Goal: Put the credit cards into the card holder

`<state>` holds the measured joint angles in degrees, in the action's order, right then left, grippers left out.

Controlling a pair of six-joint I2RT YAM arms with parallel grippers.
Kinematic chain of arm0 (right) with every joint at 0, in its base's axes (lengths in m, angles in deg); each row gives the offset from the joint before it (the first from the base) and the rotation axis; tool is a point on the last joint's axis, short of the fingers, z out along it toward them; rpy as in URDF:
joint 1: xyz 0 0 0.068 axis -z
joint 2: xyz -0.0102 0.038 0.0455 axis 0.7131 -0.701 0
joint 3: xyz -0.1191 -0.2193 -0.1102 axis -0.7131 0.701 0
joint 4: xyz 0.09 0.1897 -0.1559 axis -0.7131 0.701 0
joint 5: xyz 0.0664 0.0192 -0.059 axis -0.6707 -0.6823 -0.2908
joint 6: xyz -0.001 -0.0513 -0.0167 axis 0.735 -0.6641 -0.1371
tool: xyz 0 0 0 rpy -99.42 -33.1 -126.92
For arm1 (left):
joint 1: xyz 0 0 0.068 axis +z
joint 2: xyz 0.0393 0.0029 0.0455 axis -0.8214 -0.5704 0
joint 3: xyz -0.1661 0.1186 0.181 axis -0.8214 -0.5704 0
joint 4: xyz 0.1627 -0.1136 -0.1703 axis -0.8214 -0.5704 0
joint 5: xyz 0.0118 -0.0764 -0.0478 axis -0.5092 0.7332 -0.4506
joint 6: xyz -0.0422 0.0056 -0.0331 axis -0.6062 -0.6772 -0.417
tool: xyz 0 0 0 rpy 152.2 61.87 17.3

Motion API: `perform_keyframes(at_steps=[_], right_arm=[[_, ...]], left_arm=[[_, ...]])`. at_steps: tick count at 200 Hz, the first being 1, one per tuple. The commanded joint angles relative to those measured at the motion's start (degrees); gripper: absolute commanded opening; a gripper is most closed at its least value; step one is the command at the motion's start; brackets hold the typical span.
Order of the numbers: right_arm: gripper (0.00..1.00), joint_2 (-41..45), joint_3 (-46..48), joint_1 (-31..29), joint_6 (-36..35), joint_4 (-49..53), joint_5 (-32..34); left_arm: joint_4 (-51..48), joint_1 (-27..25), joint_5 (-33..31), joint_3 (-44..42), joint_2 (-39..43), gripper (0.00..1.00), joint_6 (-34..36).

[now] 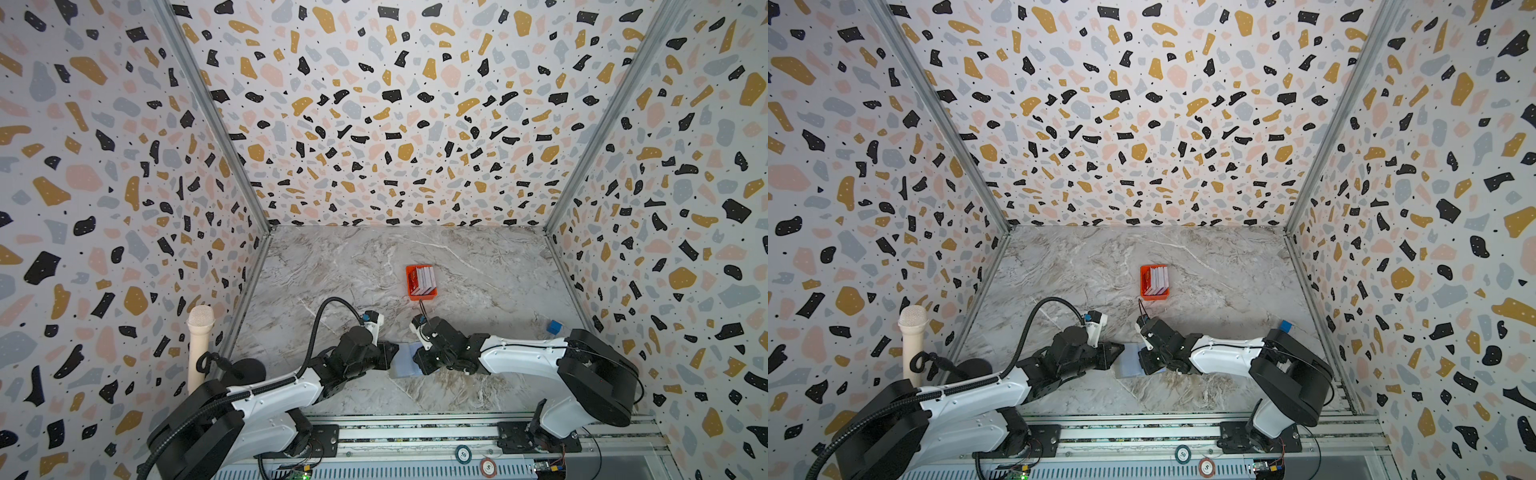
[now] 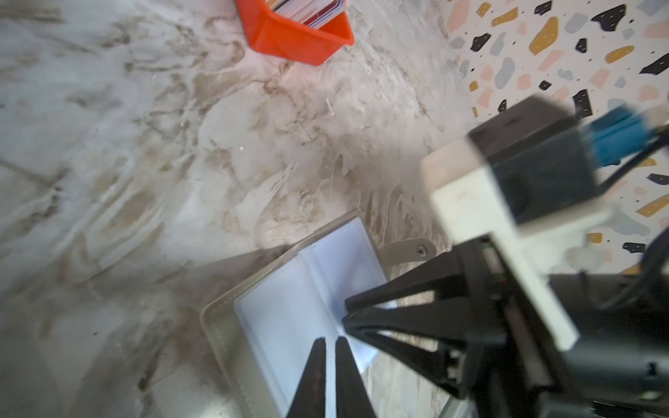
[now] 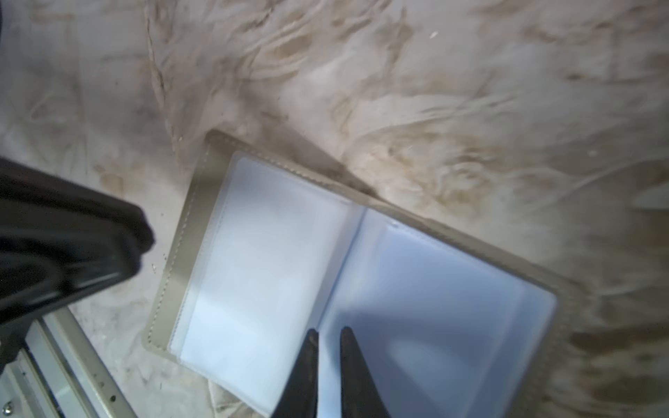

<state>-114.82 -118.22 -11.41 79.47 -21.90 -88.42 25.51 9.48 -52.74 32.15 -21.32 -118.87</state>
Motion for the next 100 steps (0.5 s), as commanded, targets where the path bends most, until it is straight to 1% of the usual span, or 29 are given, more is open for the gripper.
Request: perform_keyframes(at_steps=[1,43,80,100], right_arm=[[0.15,-1.8,-3.2,-1.5,-1.2,0.3,0.6],[0.15,-3.4,-3.7,-2.8,-0.6,0.4,1.4],[0.18,1.9,-3.0,-2.8,-0.8,2.4,3.4],[0.21,5.2,-2.3,-1.4,-1.2,3.6,4.6]], left_arm=[[0.1,-1.7,0.2,1.6,-1.1,0.1,0.6],[1.5,-2.5,-1.9,0.7,-7.9,0.06,1.2],[0.6,-2.4,-3.1,0.3,-10.0,0.01,2.1],[0.6,-2.4,-3.3,-0.1,-9.8,0.0,2.0]])
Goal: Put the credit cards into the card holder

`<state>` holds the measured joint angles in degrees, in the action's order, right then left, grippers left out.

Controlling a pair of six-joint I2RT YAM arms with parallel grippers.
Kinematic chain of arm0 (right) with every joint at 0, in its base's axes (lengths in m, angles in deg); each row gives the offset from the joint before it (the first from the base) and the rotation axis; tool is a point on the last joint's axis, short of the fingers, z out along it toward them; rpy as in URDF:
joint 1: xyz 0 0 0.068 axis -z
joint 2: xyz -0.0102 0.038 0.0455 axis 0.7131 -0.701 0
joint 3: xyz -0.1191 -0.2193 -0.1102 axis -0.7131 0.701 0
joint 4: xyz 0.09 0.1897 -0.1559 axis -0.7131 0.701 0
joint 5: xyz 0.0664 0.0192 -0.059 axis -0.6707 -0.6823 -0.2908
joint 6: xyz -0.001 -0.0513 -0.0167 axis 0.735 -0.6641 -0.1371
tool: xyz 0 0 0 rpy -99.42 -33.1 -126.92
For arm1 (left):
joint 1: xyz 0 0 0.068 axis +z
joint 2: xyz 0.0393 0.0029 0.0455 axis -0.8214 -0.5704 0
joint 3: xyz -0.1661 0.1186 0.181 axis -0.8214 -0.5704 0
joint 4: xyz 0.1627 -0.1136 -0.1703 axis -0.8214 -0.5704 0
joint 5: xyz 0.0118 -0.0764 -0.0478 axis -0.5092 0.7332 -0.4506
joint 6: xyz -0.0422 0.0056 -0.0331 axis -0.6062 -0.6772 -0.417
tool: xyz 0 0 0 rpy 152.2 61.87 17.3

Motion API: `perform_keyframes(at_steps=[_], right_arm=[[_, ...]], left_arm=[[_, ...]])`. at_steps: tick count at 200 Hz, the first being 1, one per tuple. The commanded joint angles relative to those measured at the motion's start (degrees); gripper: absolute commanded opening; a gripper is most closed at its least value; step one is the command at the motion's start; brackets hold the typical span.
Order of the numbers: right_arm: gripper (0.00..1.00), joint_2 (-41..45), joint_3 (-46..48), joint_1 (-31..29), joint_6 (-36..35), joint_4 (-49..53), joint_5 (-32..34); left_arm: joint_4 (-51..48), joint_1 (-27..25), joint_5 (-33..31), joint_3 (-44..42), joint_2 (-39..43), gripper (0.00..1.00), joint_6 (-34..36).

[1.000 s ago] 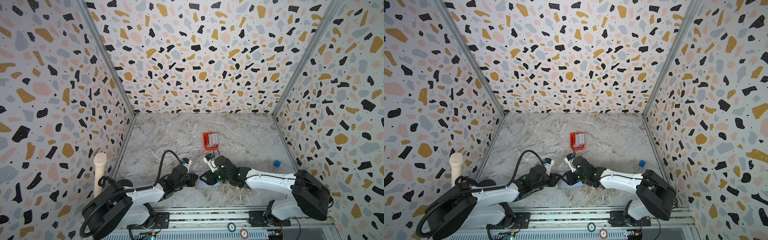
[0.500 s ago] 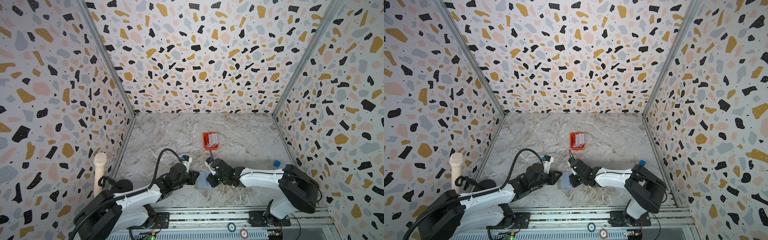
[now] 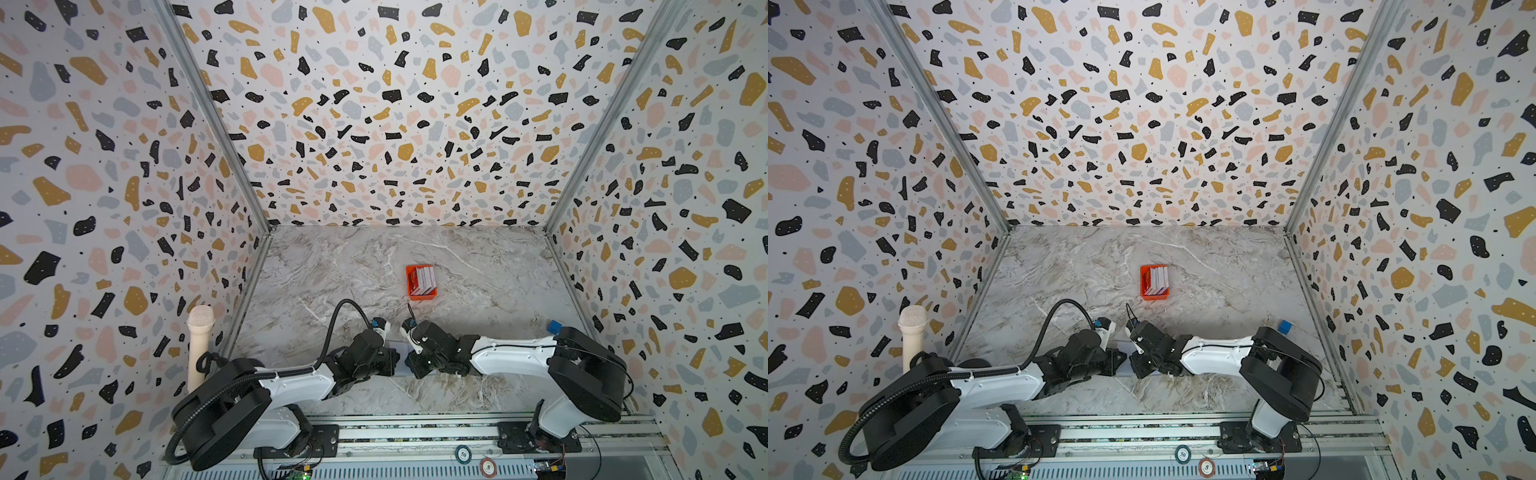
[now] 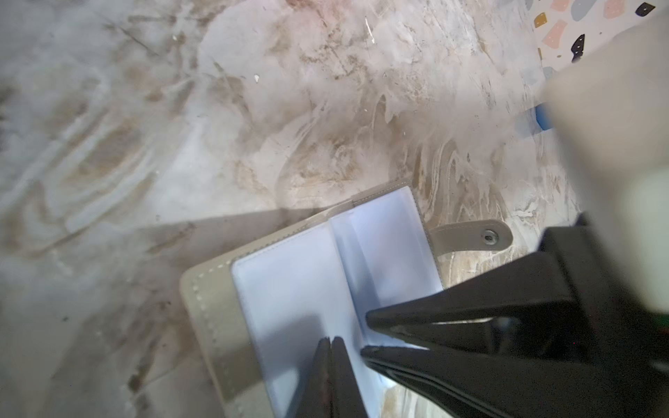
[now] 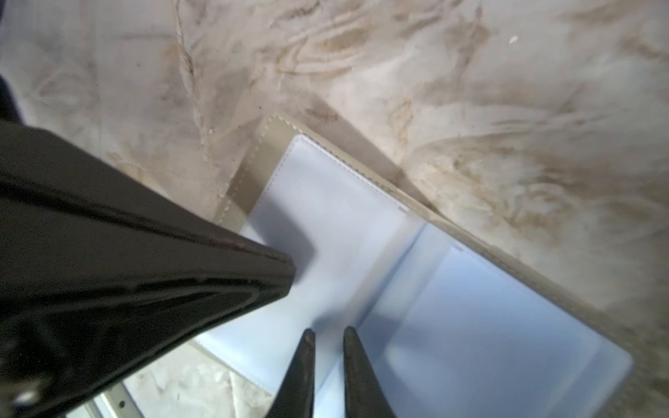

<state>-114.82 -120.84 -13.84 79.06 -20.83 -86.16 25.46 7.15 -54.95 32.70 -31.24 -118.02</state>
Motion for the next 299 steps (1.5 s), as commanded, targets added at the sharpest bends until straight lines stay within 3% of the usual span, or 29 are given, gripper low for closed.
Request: perform_keyframes(at_steps=[1,101,156,185,197,221,251,253,299], right_arm=[[0.21,5.2,0.3,1.1,-0.8,2.6,2.4],[0.22,5.5,12.6,7.0,4.0,1.7,3.4],[0.23,10.2,11.3,8.3,2.6,2.3,3.3],[0.35,14.2,5.3,9.9,0.0,6.5,4.8],[0.45,15.4,2.4,12.0,-1.6,7.6,5.6],[0.57,14.1,-3.4,17.6,-4.3,8.7,6.0],[0.66,6.6,-11.6,22.9,-6.9,7.8,4.7],[0.7,5.5,-12.5,23.3,-7.2,7.6,4.5],[0.9,-11.4,-26.9,25.8,-9.0,8.5,4.2]], left_arm=[[0.6,-0.1,-1.1,-0.7,0.1,0.0,1.2],[0.5,-0.2,-1.4,-2.8,-0.7,0.0,0.9],[2.7,-0.3,-0.5,-3.0,-2.0,0.0,0.3],[4.5,-0.4,-0.1,-2.4,-2.9,0.0,0.2],[5.4,-0.4,0.1,-2.2,-3.5,0.0,0.2],[6.9,-0.4,0.2,-2.1,-4.5,0.0,0.1],[8.2,-0.4,0.8,-1.9,-5.0,0.0,-0.5],[8.2,-0.4,0.8,-1.9,-4.9,0.0,-0.5],[7.8,-0.4,0.2,-1.8,-2.8,0.0,-0.6]])
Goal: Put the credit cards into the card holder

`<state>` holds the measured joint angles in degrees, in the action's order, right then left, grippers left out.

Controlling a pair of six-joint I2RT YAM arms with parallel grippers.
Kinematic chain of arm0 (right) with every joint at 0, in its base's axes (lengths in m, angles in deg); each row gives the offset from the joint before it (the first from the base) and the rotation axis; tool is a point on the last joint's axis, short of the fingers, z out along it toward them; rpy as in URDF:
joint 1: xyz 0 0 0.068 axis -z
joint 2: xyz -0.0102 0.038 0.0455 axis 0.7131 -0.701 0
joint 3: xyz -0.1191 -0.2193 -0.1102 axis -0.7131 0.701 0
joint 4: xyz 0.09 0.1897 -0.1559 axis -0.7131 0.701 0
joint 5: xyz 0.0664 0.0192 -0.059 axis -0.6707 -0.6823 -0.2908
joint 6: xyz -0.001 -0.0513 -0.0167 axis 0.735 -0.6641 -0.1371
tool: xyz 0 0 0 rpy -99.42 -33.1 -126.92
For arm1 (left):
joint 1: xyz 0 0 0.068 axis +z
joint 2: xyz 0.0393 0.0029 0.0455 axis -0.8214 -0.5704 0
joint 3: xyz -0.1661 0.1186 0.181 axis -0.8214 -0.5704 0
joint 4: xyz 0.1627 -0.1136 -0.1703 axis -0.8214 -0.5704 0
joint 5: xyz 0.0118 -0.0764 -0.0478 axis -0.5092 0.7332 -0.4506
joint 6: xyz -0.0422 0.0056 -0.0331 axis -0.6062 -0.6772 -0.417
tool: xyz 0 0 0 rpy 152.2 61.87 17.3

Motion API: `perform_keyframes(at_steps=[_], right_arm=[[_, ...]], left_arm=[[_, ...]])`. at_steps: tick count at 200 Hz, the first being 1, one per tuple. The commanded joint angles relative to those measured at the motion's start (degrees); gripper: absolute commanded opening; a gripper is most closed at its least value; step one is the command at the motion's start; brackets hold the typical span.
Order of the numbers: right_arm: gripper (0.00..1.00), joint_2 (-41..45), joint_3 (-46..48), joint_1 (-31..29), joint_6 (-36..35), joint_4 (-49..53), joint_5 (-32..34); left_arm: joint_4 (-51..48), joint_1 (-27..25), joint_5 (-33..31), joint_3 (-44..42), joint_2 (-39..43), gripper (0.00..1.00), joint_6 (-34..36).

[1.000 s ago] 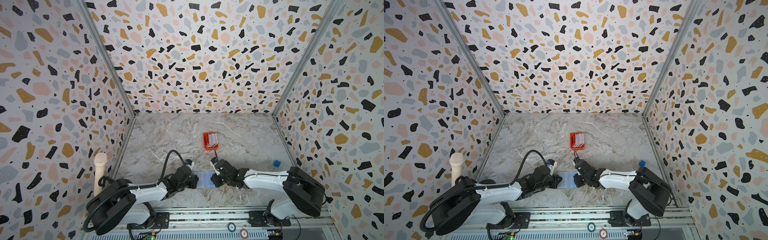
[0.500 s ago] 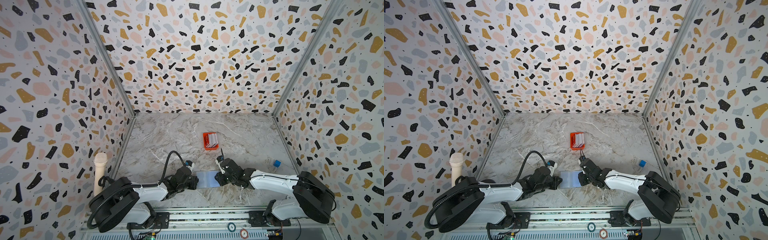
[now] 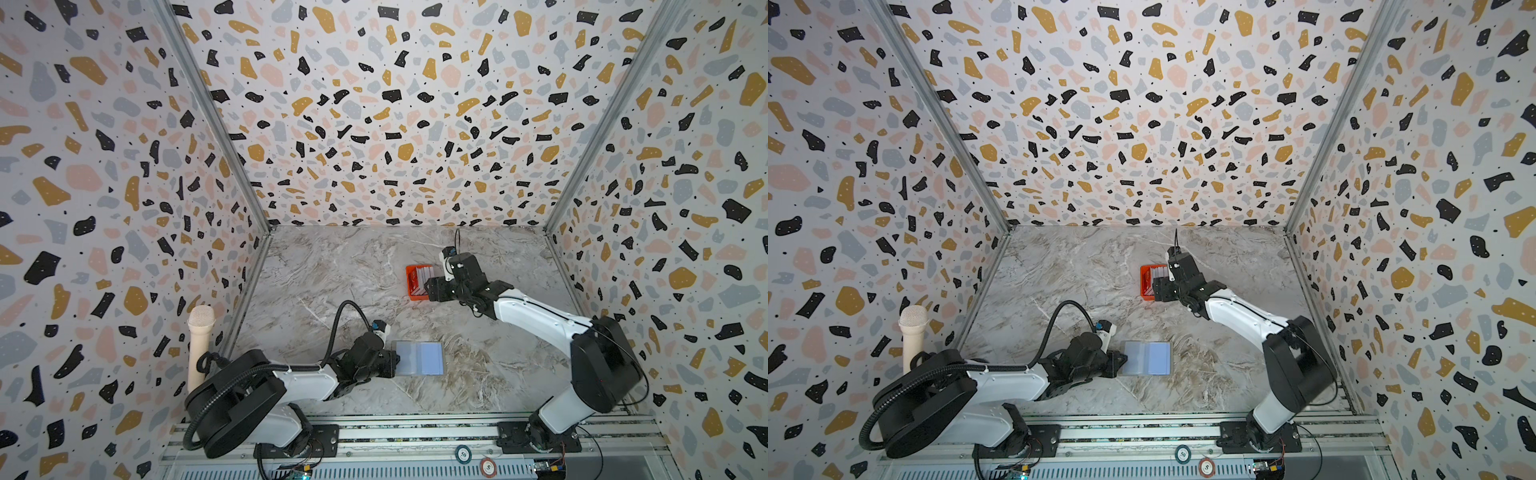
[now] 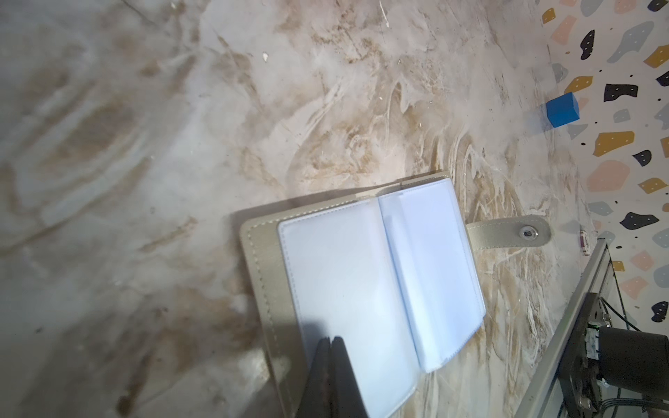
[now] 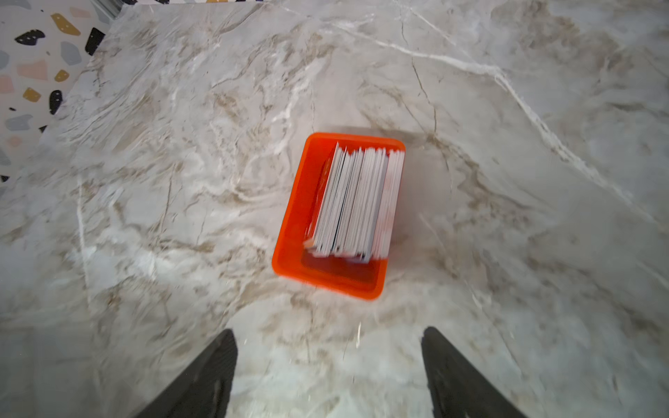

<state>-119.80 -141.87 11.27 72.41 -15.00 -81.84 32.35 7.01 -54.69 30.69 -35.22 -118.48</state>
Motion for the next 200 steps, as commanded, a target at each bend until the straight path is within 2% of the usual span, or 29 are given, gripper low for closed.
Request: perform_keyframes(at_steps=[1,18,106,133,200], right_arm=[[0.91,-6.7,-6.2,0.7,-2.4,2.8,-0.1],[1.0,-11.8,-10.6,1.2,-2.6,3.8,-1.1],[0.99,-26.9,-26.3,2.5,-4.7,11.9,2.1],[1.0,-30.3,-29.9,2.4,-5.6,15.3,5.0],[0.79,-34.0,-33.4,1.2,-8.2,19.5,9.3]], left_arm=[[0.9,-0.3,-0.1,0.1,1.2,0.0,-0.1],[1.2,-0.2,-0.1,0.1,1.3,0.0,0.0],[2.8,-0.3,0.5,-0.3,0.7,0.0,0.5],[3.2,-0.3,0.6,-0.4,0.4,0.0,0.6],[4.3,-0.2,1.3,-0.7,0.0,0.0,0.7]])
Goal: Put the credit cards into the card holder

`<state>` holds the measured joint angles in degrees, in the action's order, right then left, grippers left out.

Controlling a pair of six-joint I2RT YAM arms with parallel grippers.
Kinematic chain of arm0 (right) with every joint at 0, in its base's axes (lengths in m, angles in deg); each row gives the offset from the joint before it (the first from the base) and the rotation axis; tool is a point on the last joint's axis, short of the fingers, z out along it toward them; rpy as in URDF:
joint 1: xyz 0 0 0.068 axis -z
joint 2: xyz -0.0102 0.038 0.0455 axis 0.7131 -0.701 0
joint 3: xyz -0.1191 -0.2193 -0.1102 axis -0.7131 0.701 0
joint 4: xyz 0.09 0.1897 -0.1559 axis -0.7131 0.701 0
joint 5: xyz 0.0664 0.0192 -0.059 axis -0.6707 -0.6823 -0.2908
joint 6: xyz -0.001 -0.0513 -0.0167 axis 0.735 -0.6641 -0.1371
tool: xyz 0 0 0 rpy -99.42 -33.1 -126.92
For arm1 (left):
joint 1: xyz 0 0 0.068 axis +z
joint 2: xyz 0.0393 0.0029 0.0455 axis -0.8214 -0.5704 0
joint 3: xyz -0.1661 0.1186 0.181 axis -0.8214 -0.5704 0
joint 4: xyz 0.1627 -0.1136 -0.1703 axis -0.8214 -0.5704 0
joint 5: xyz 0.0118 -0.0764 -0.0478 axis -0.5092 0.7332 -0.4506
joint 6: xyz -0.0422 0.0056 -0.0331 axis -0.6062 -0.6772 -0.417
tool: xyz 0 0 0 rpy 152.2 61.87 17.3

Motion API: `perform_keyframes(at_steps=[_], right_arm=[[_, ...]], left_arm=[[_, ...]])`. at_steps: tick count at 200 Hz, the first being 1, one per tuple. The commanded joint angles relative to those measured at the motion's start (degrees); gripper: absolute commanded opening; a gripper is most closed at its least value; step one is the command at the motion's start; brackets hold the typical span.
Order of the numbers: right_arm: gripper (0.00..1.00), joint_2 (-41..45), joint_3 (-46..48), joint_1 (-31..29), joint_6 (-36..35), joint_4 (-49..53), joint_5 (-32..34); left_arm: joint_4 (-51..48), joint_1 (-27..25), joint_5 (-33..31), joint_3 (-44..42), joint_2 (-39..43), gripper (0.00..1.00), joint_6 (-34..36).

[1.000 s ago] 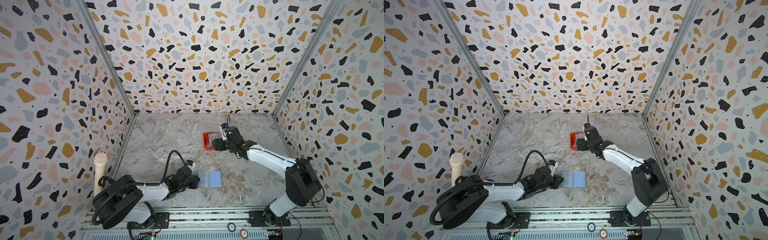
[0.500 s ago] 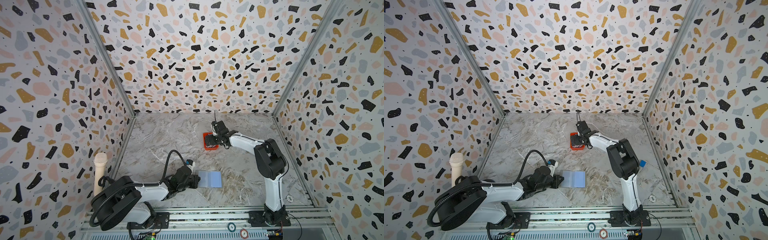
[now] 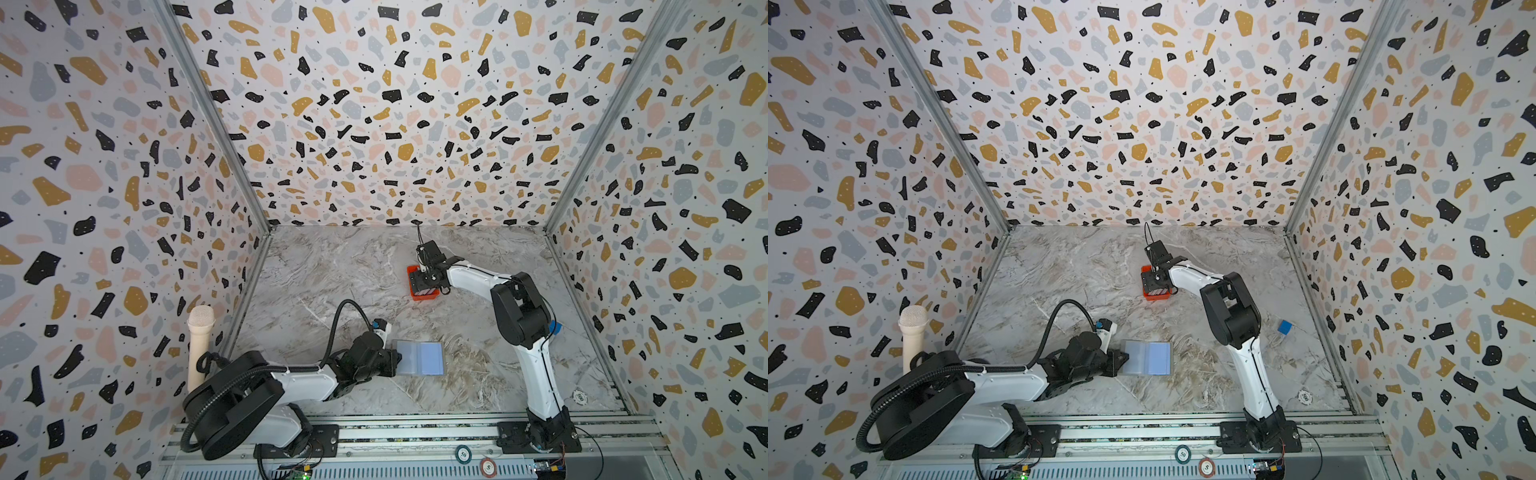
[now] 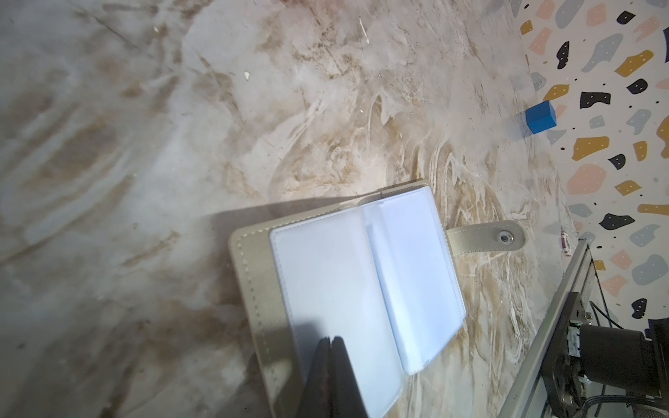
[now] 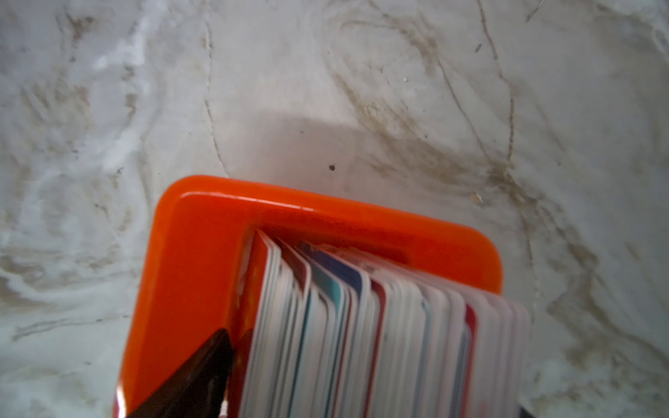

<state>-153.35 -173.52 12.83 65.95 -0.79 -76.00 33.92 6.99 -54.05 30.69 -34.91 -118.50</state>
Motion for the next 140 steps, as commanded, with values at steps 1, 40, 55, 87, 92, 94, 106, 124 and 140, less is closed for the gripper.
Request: perform_keyframes(at_steps=[1,40,55,87,92,94,106,124,140], right_arm=[[0.78,-0.5,-1.8,-0.4,-1.7,5.3,3.5],[0.92,-0.9,-3.2,-0.3,-1.9,7.4,7.6],[0.94,-0.5,-4.1,-0.1,-2.0,8.5,8.9],[0.95,0.8,-5.9,0.3,-2.0,10.2,10.6],[0.95,0.9,-6.3,0.4,-2.1,10.6,10.9],[0.95,0.9,-6.3,0.4,-2.1,10.7,11.1],[0.95,1.2,-7.0,0.4,-2.3,11.4,11.8],[0.95,1.6,-7.5,0.4,-2.5,12.3,13.2],[0.95,1.6,-7.4,0.6,-2.5,12.9,13.6]], left_arm=[[2.7,-0.2,0.7,-0.7,-0.3,0.0,0.7],[3.5,-0.2,1.0,-1.1,-0.4,0.0,0.5],[3.8,-0.3,1.1,-1.2,-0.5,0.0,0.3],[4.6,-0.3,1.3,-1.5,-0.4,0.0,0.0],[4.7,-0.2,1.3,-1.6,-0.5,0.0,0.0],[4.8,-0.2,1.4,-1.6,-0.5,0.0,-0.1],[5.2,-0.3,1.4,-1.9,-0.3,0.0,-0.2],[5.5,-0.2,1.5,-2.2,-0.3,0.0,-0.2],[5.8,-0.3,1.6,-2.5,-0.3,0.0,-0.2]])
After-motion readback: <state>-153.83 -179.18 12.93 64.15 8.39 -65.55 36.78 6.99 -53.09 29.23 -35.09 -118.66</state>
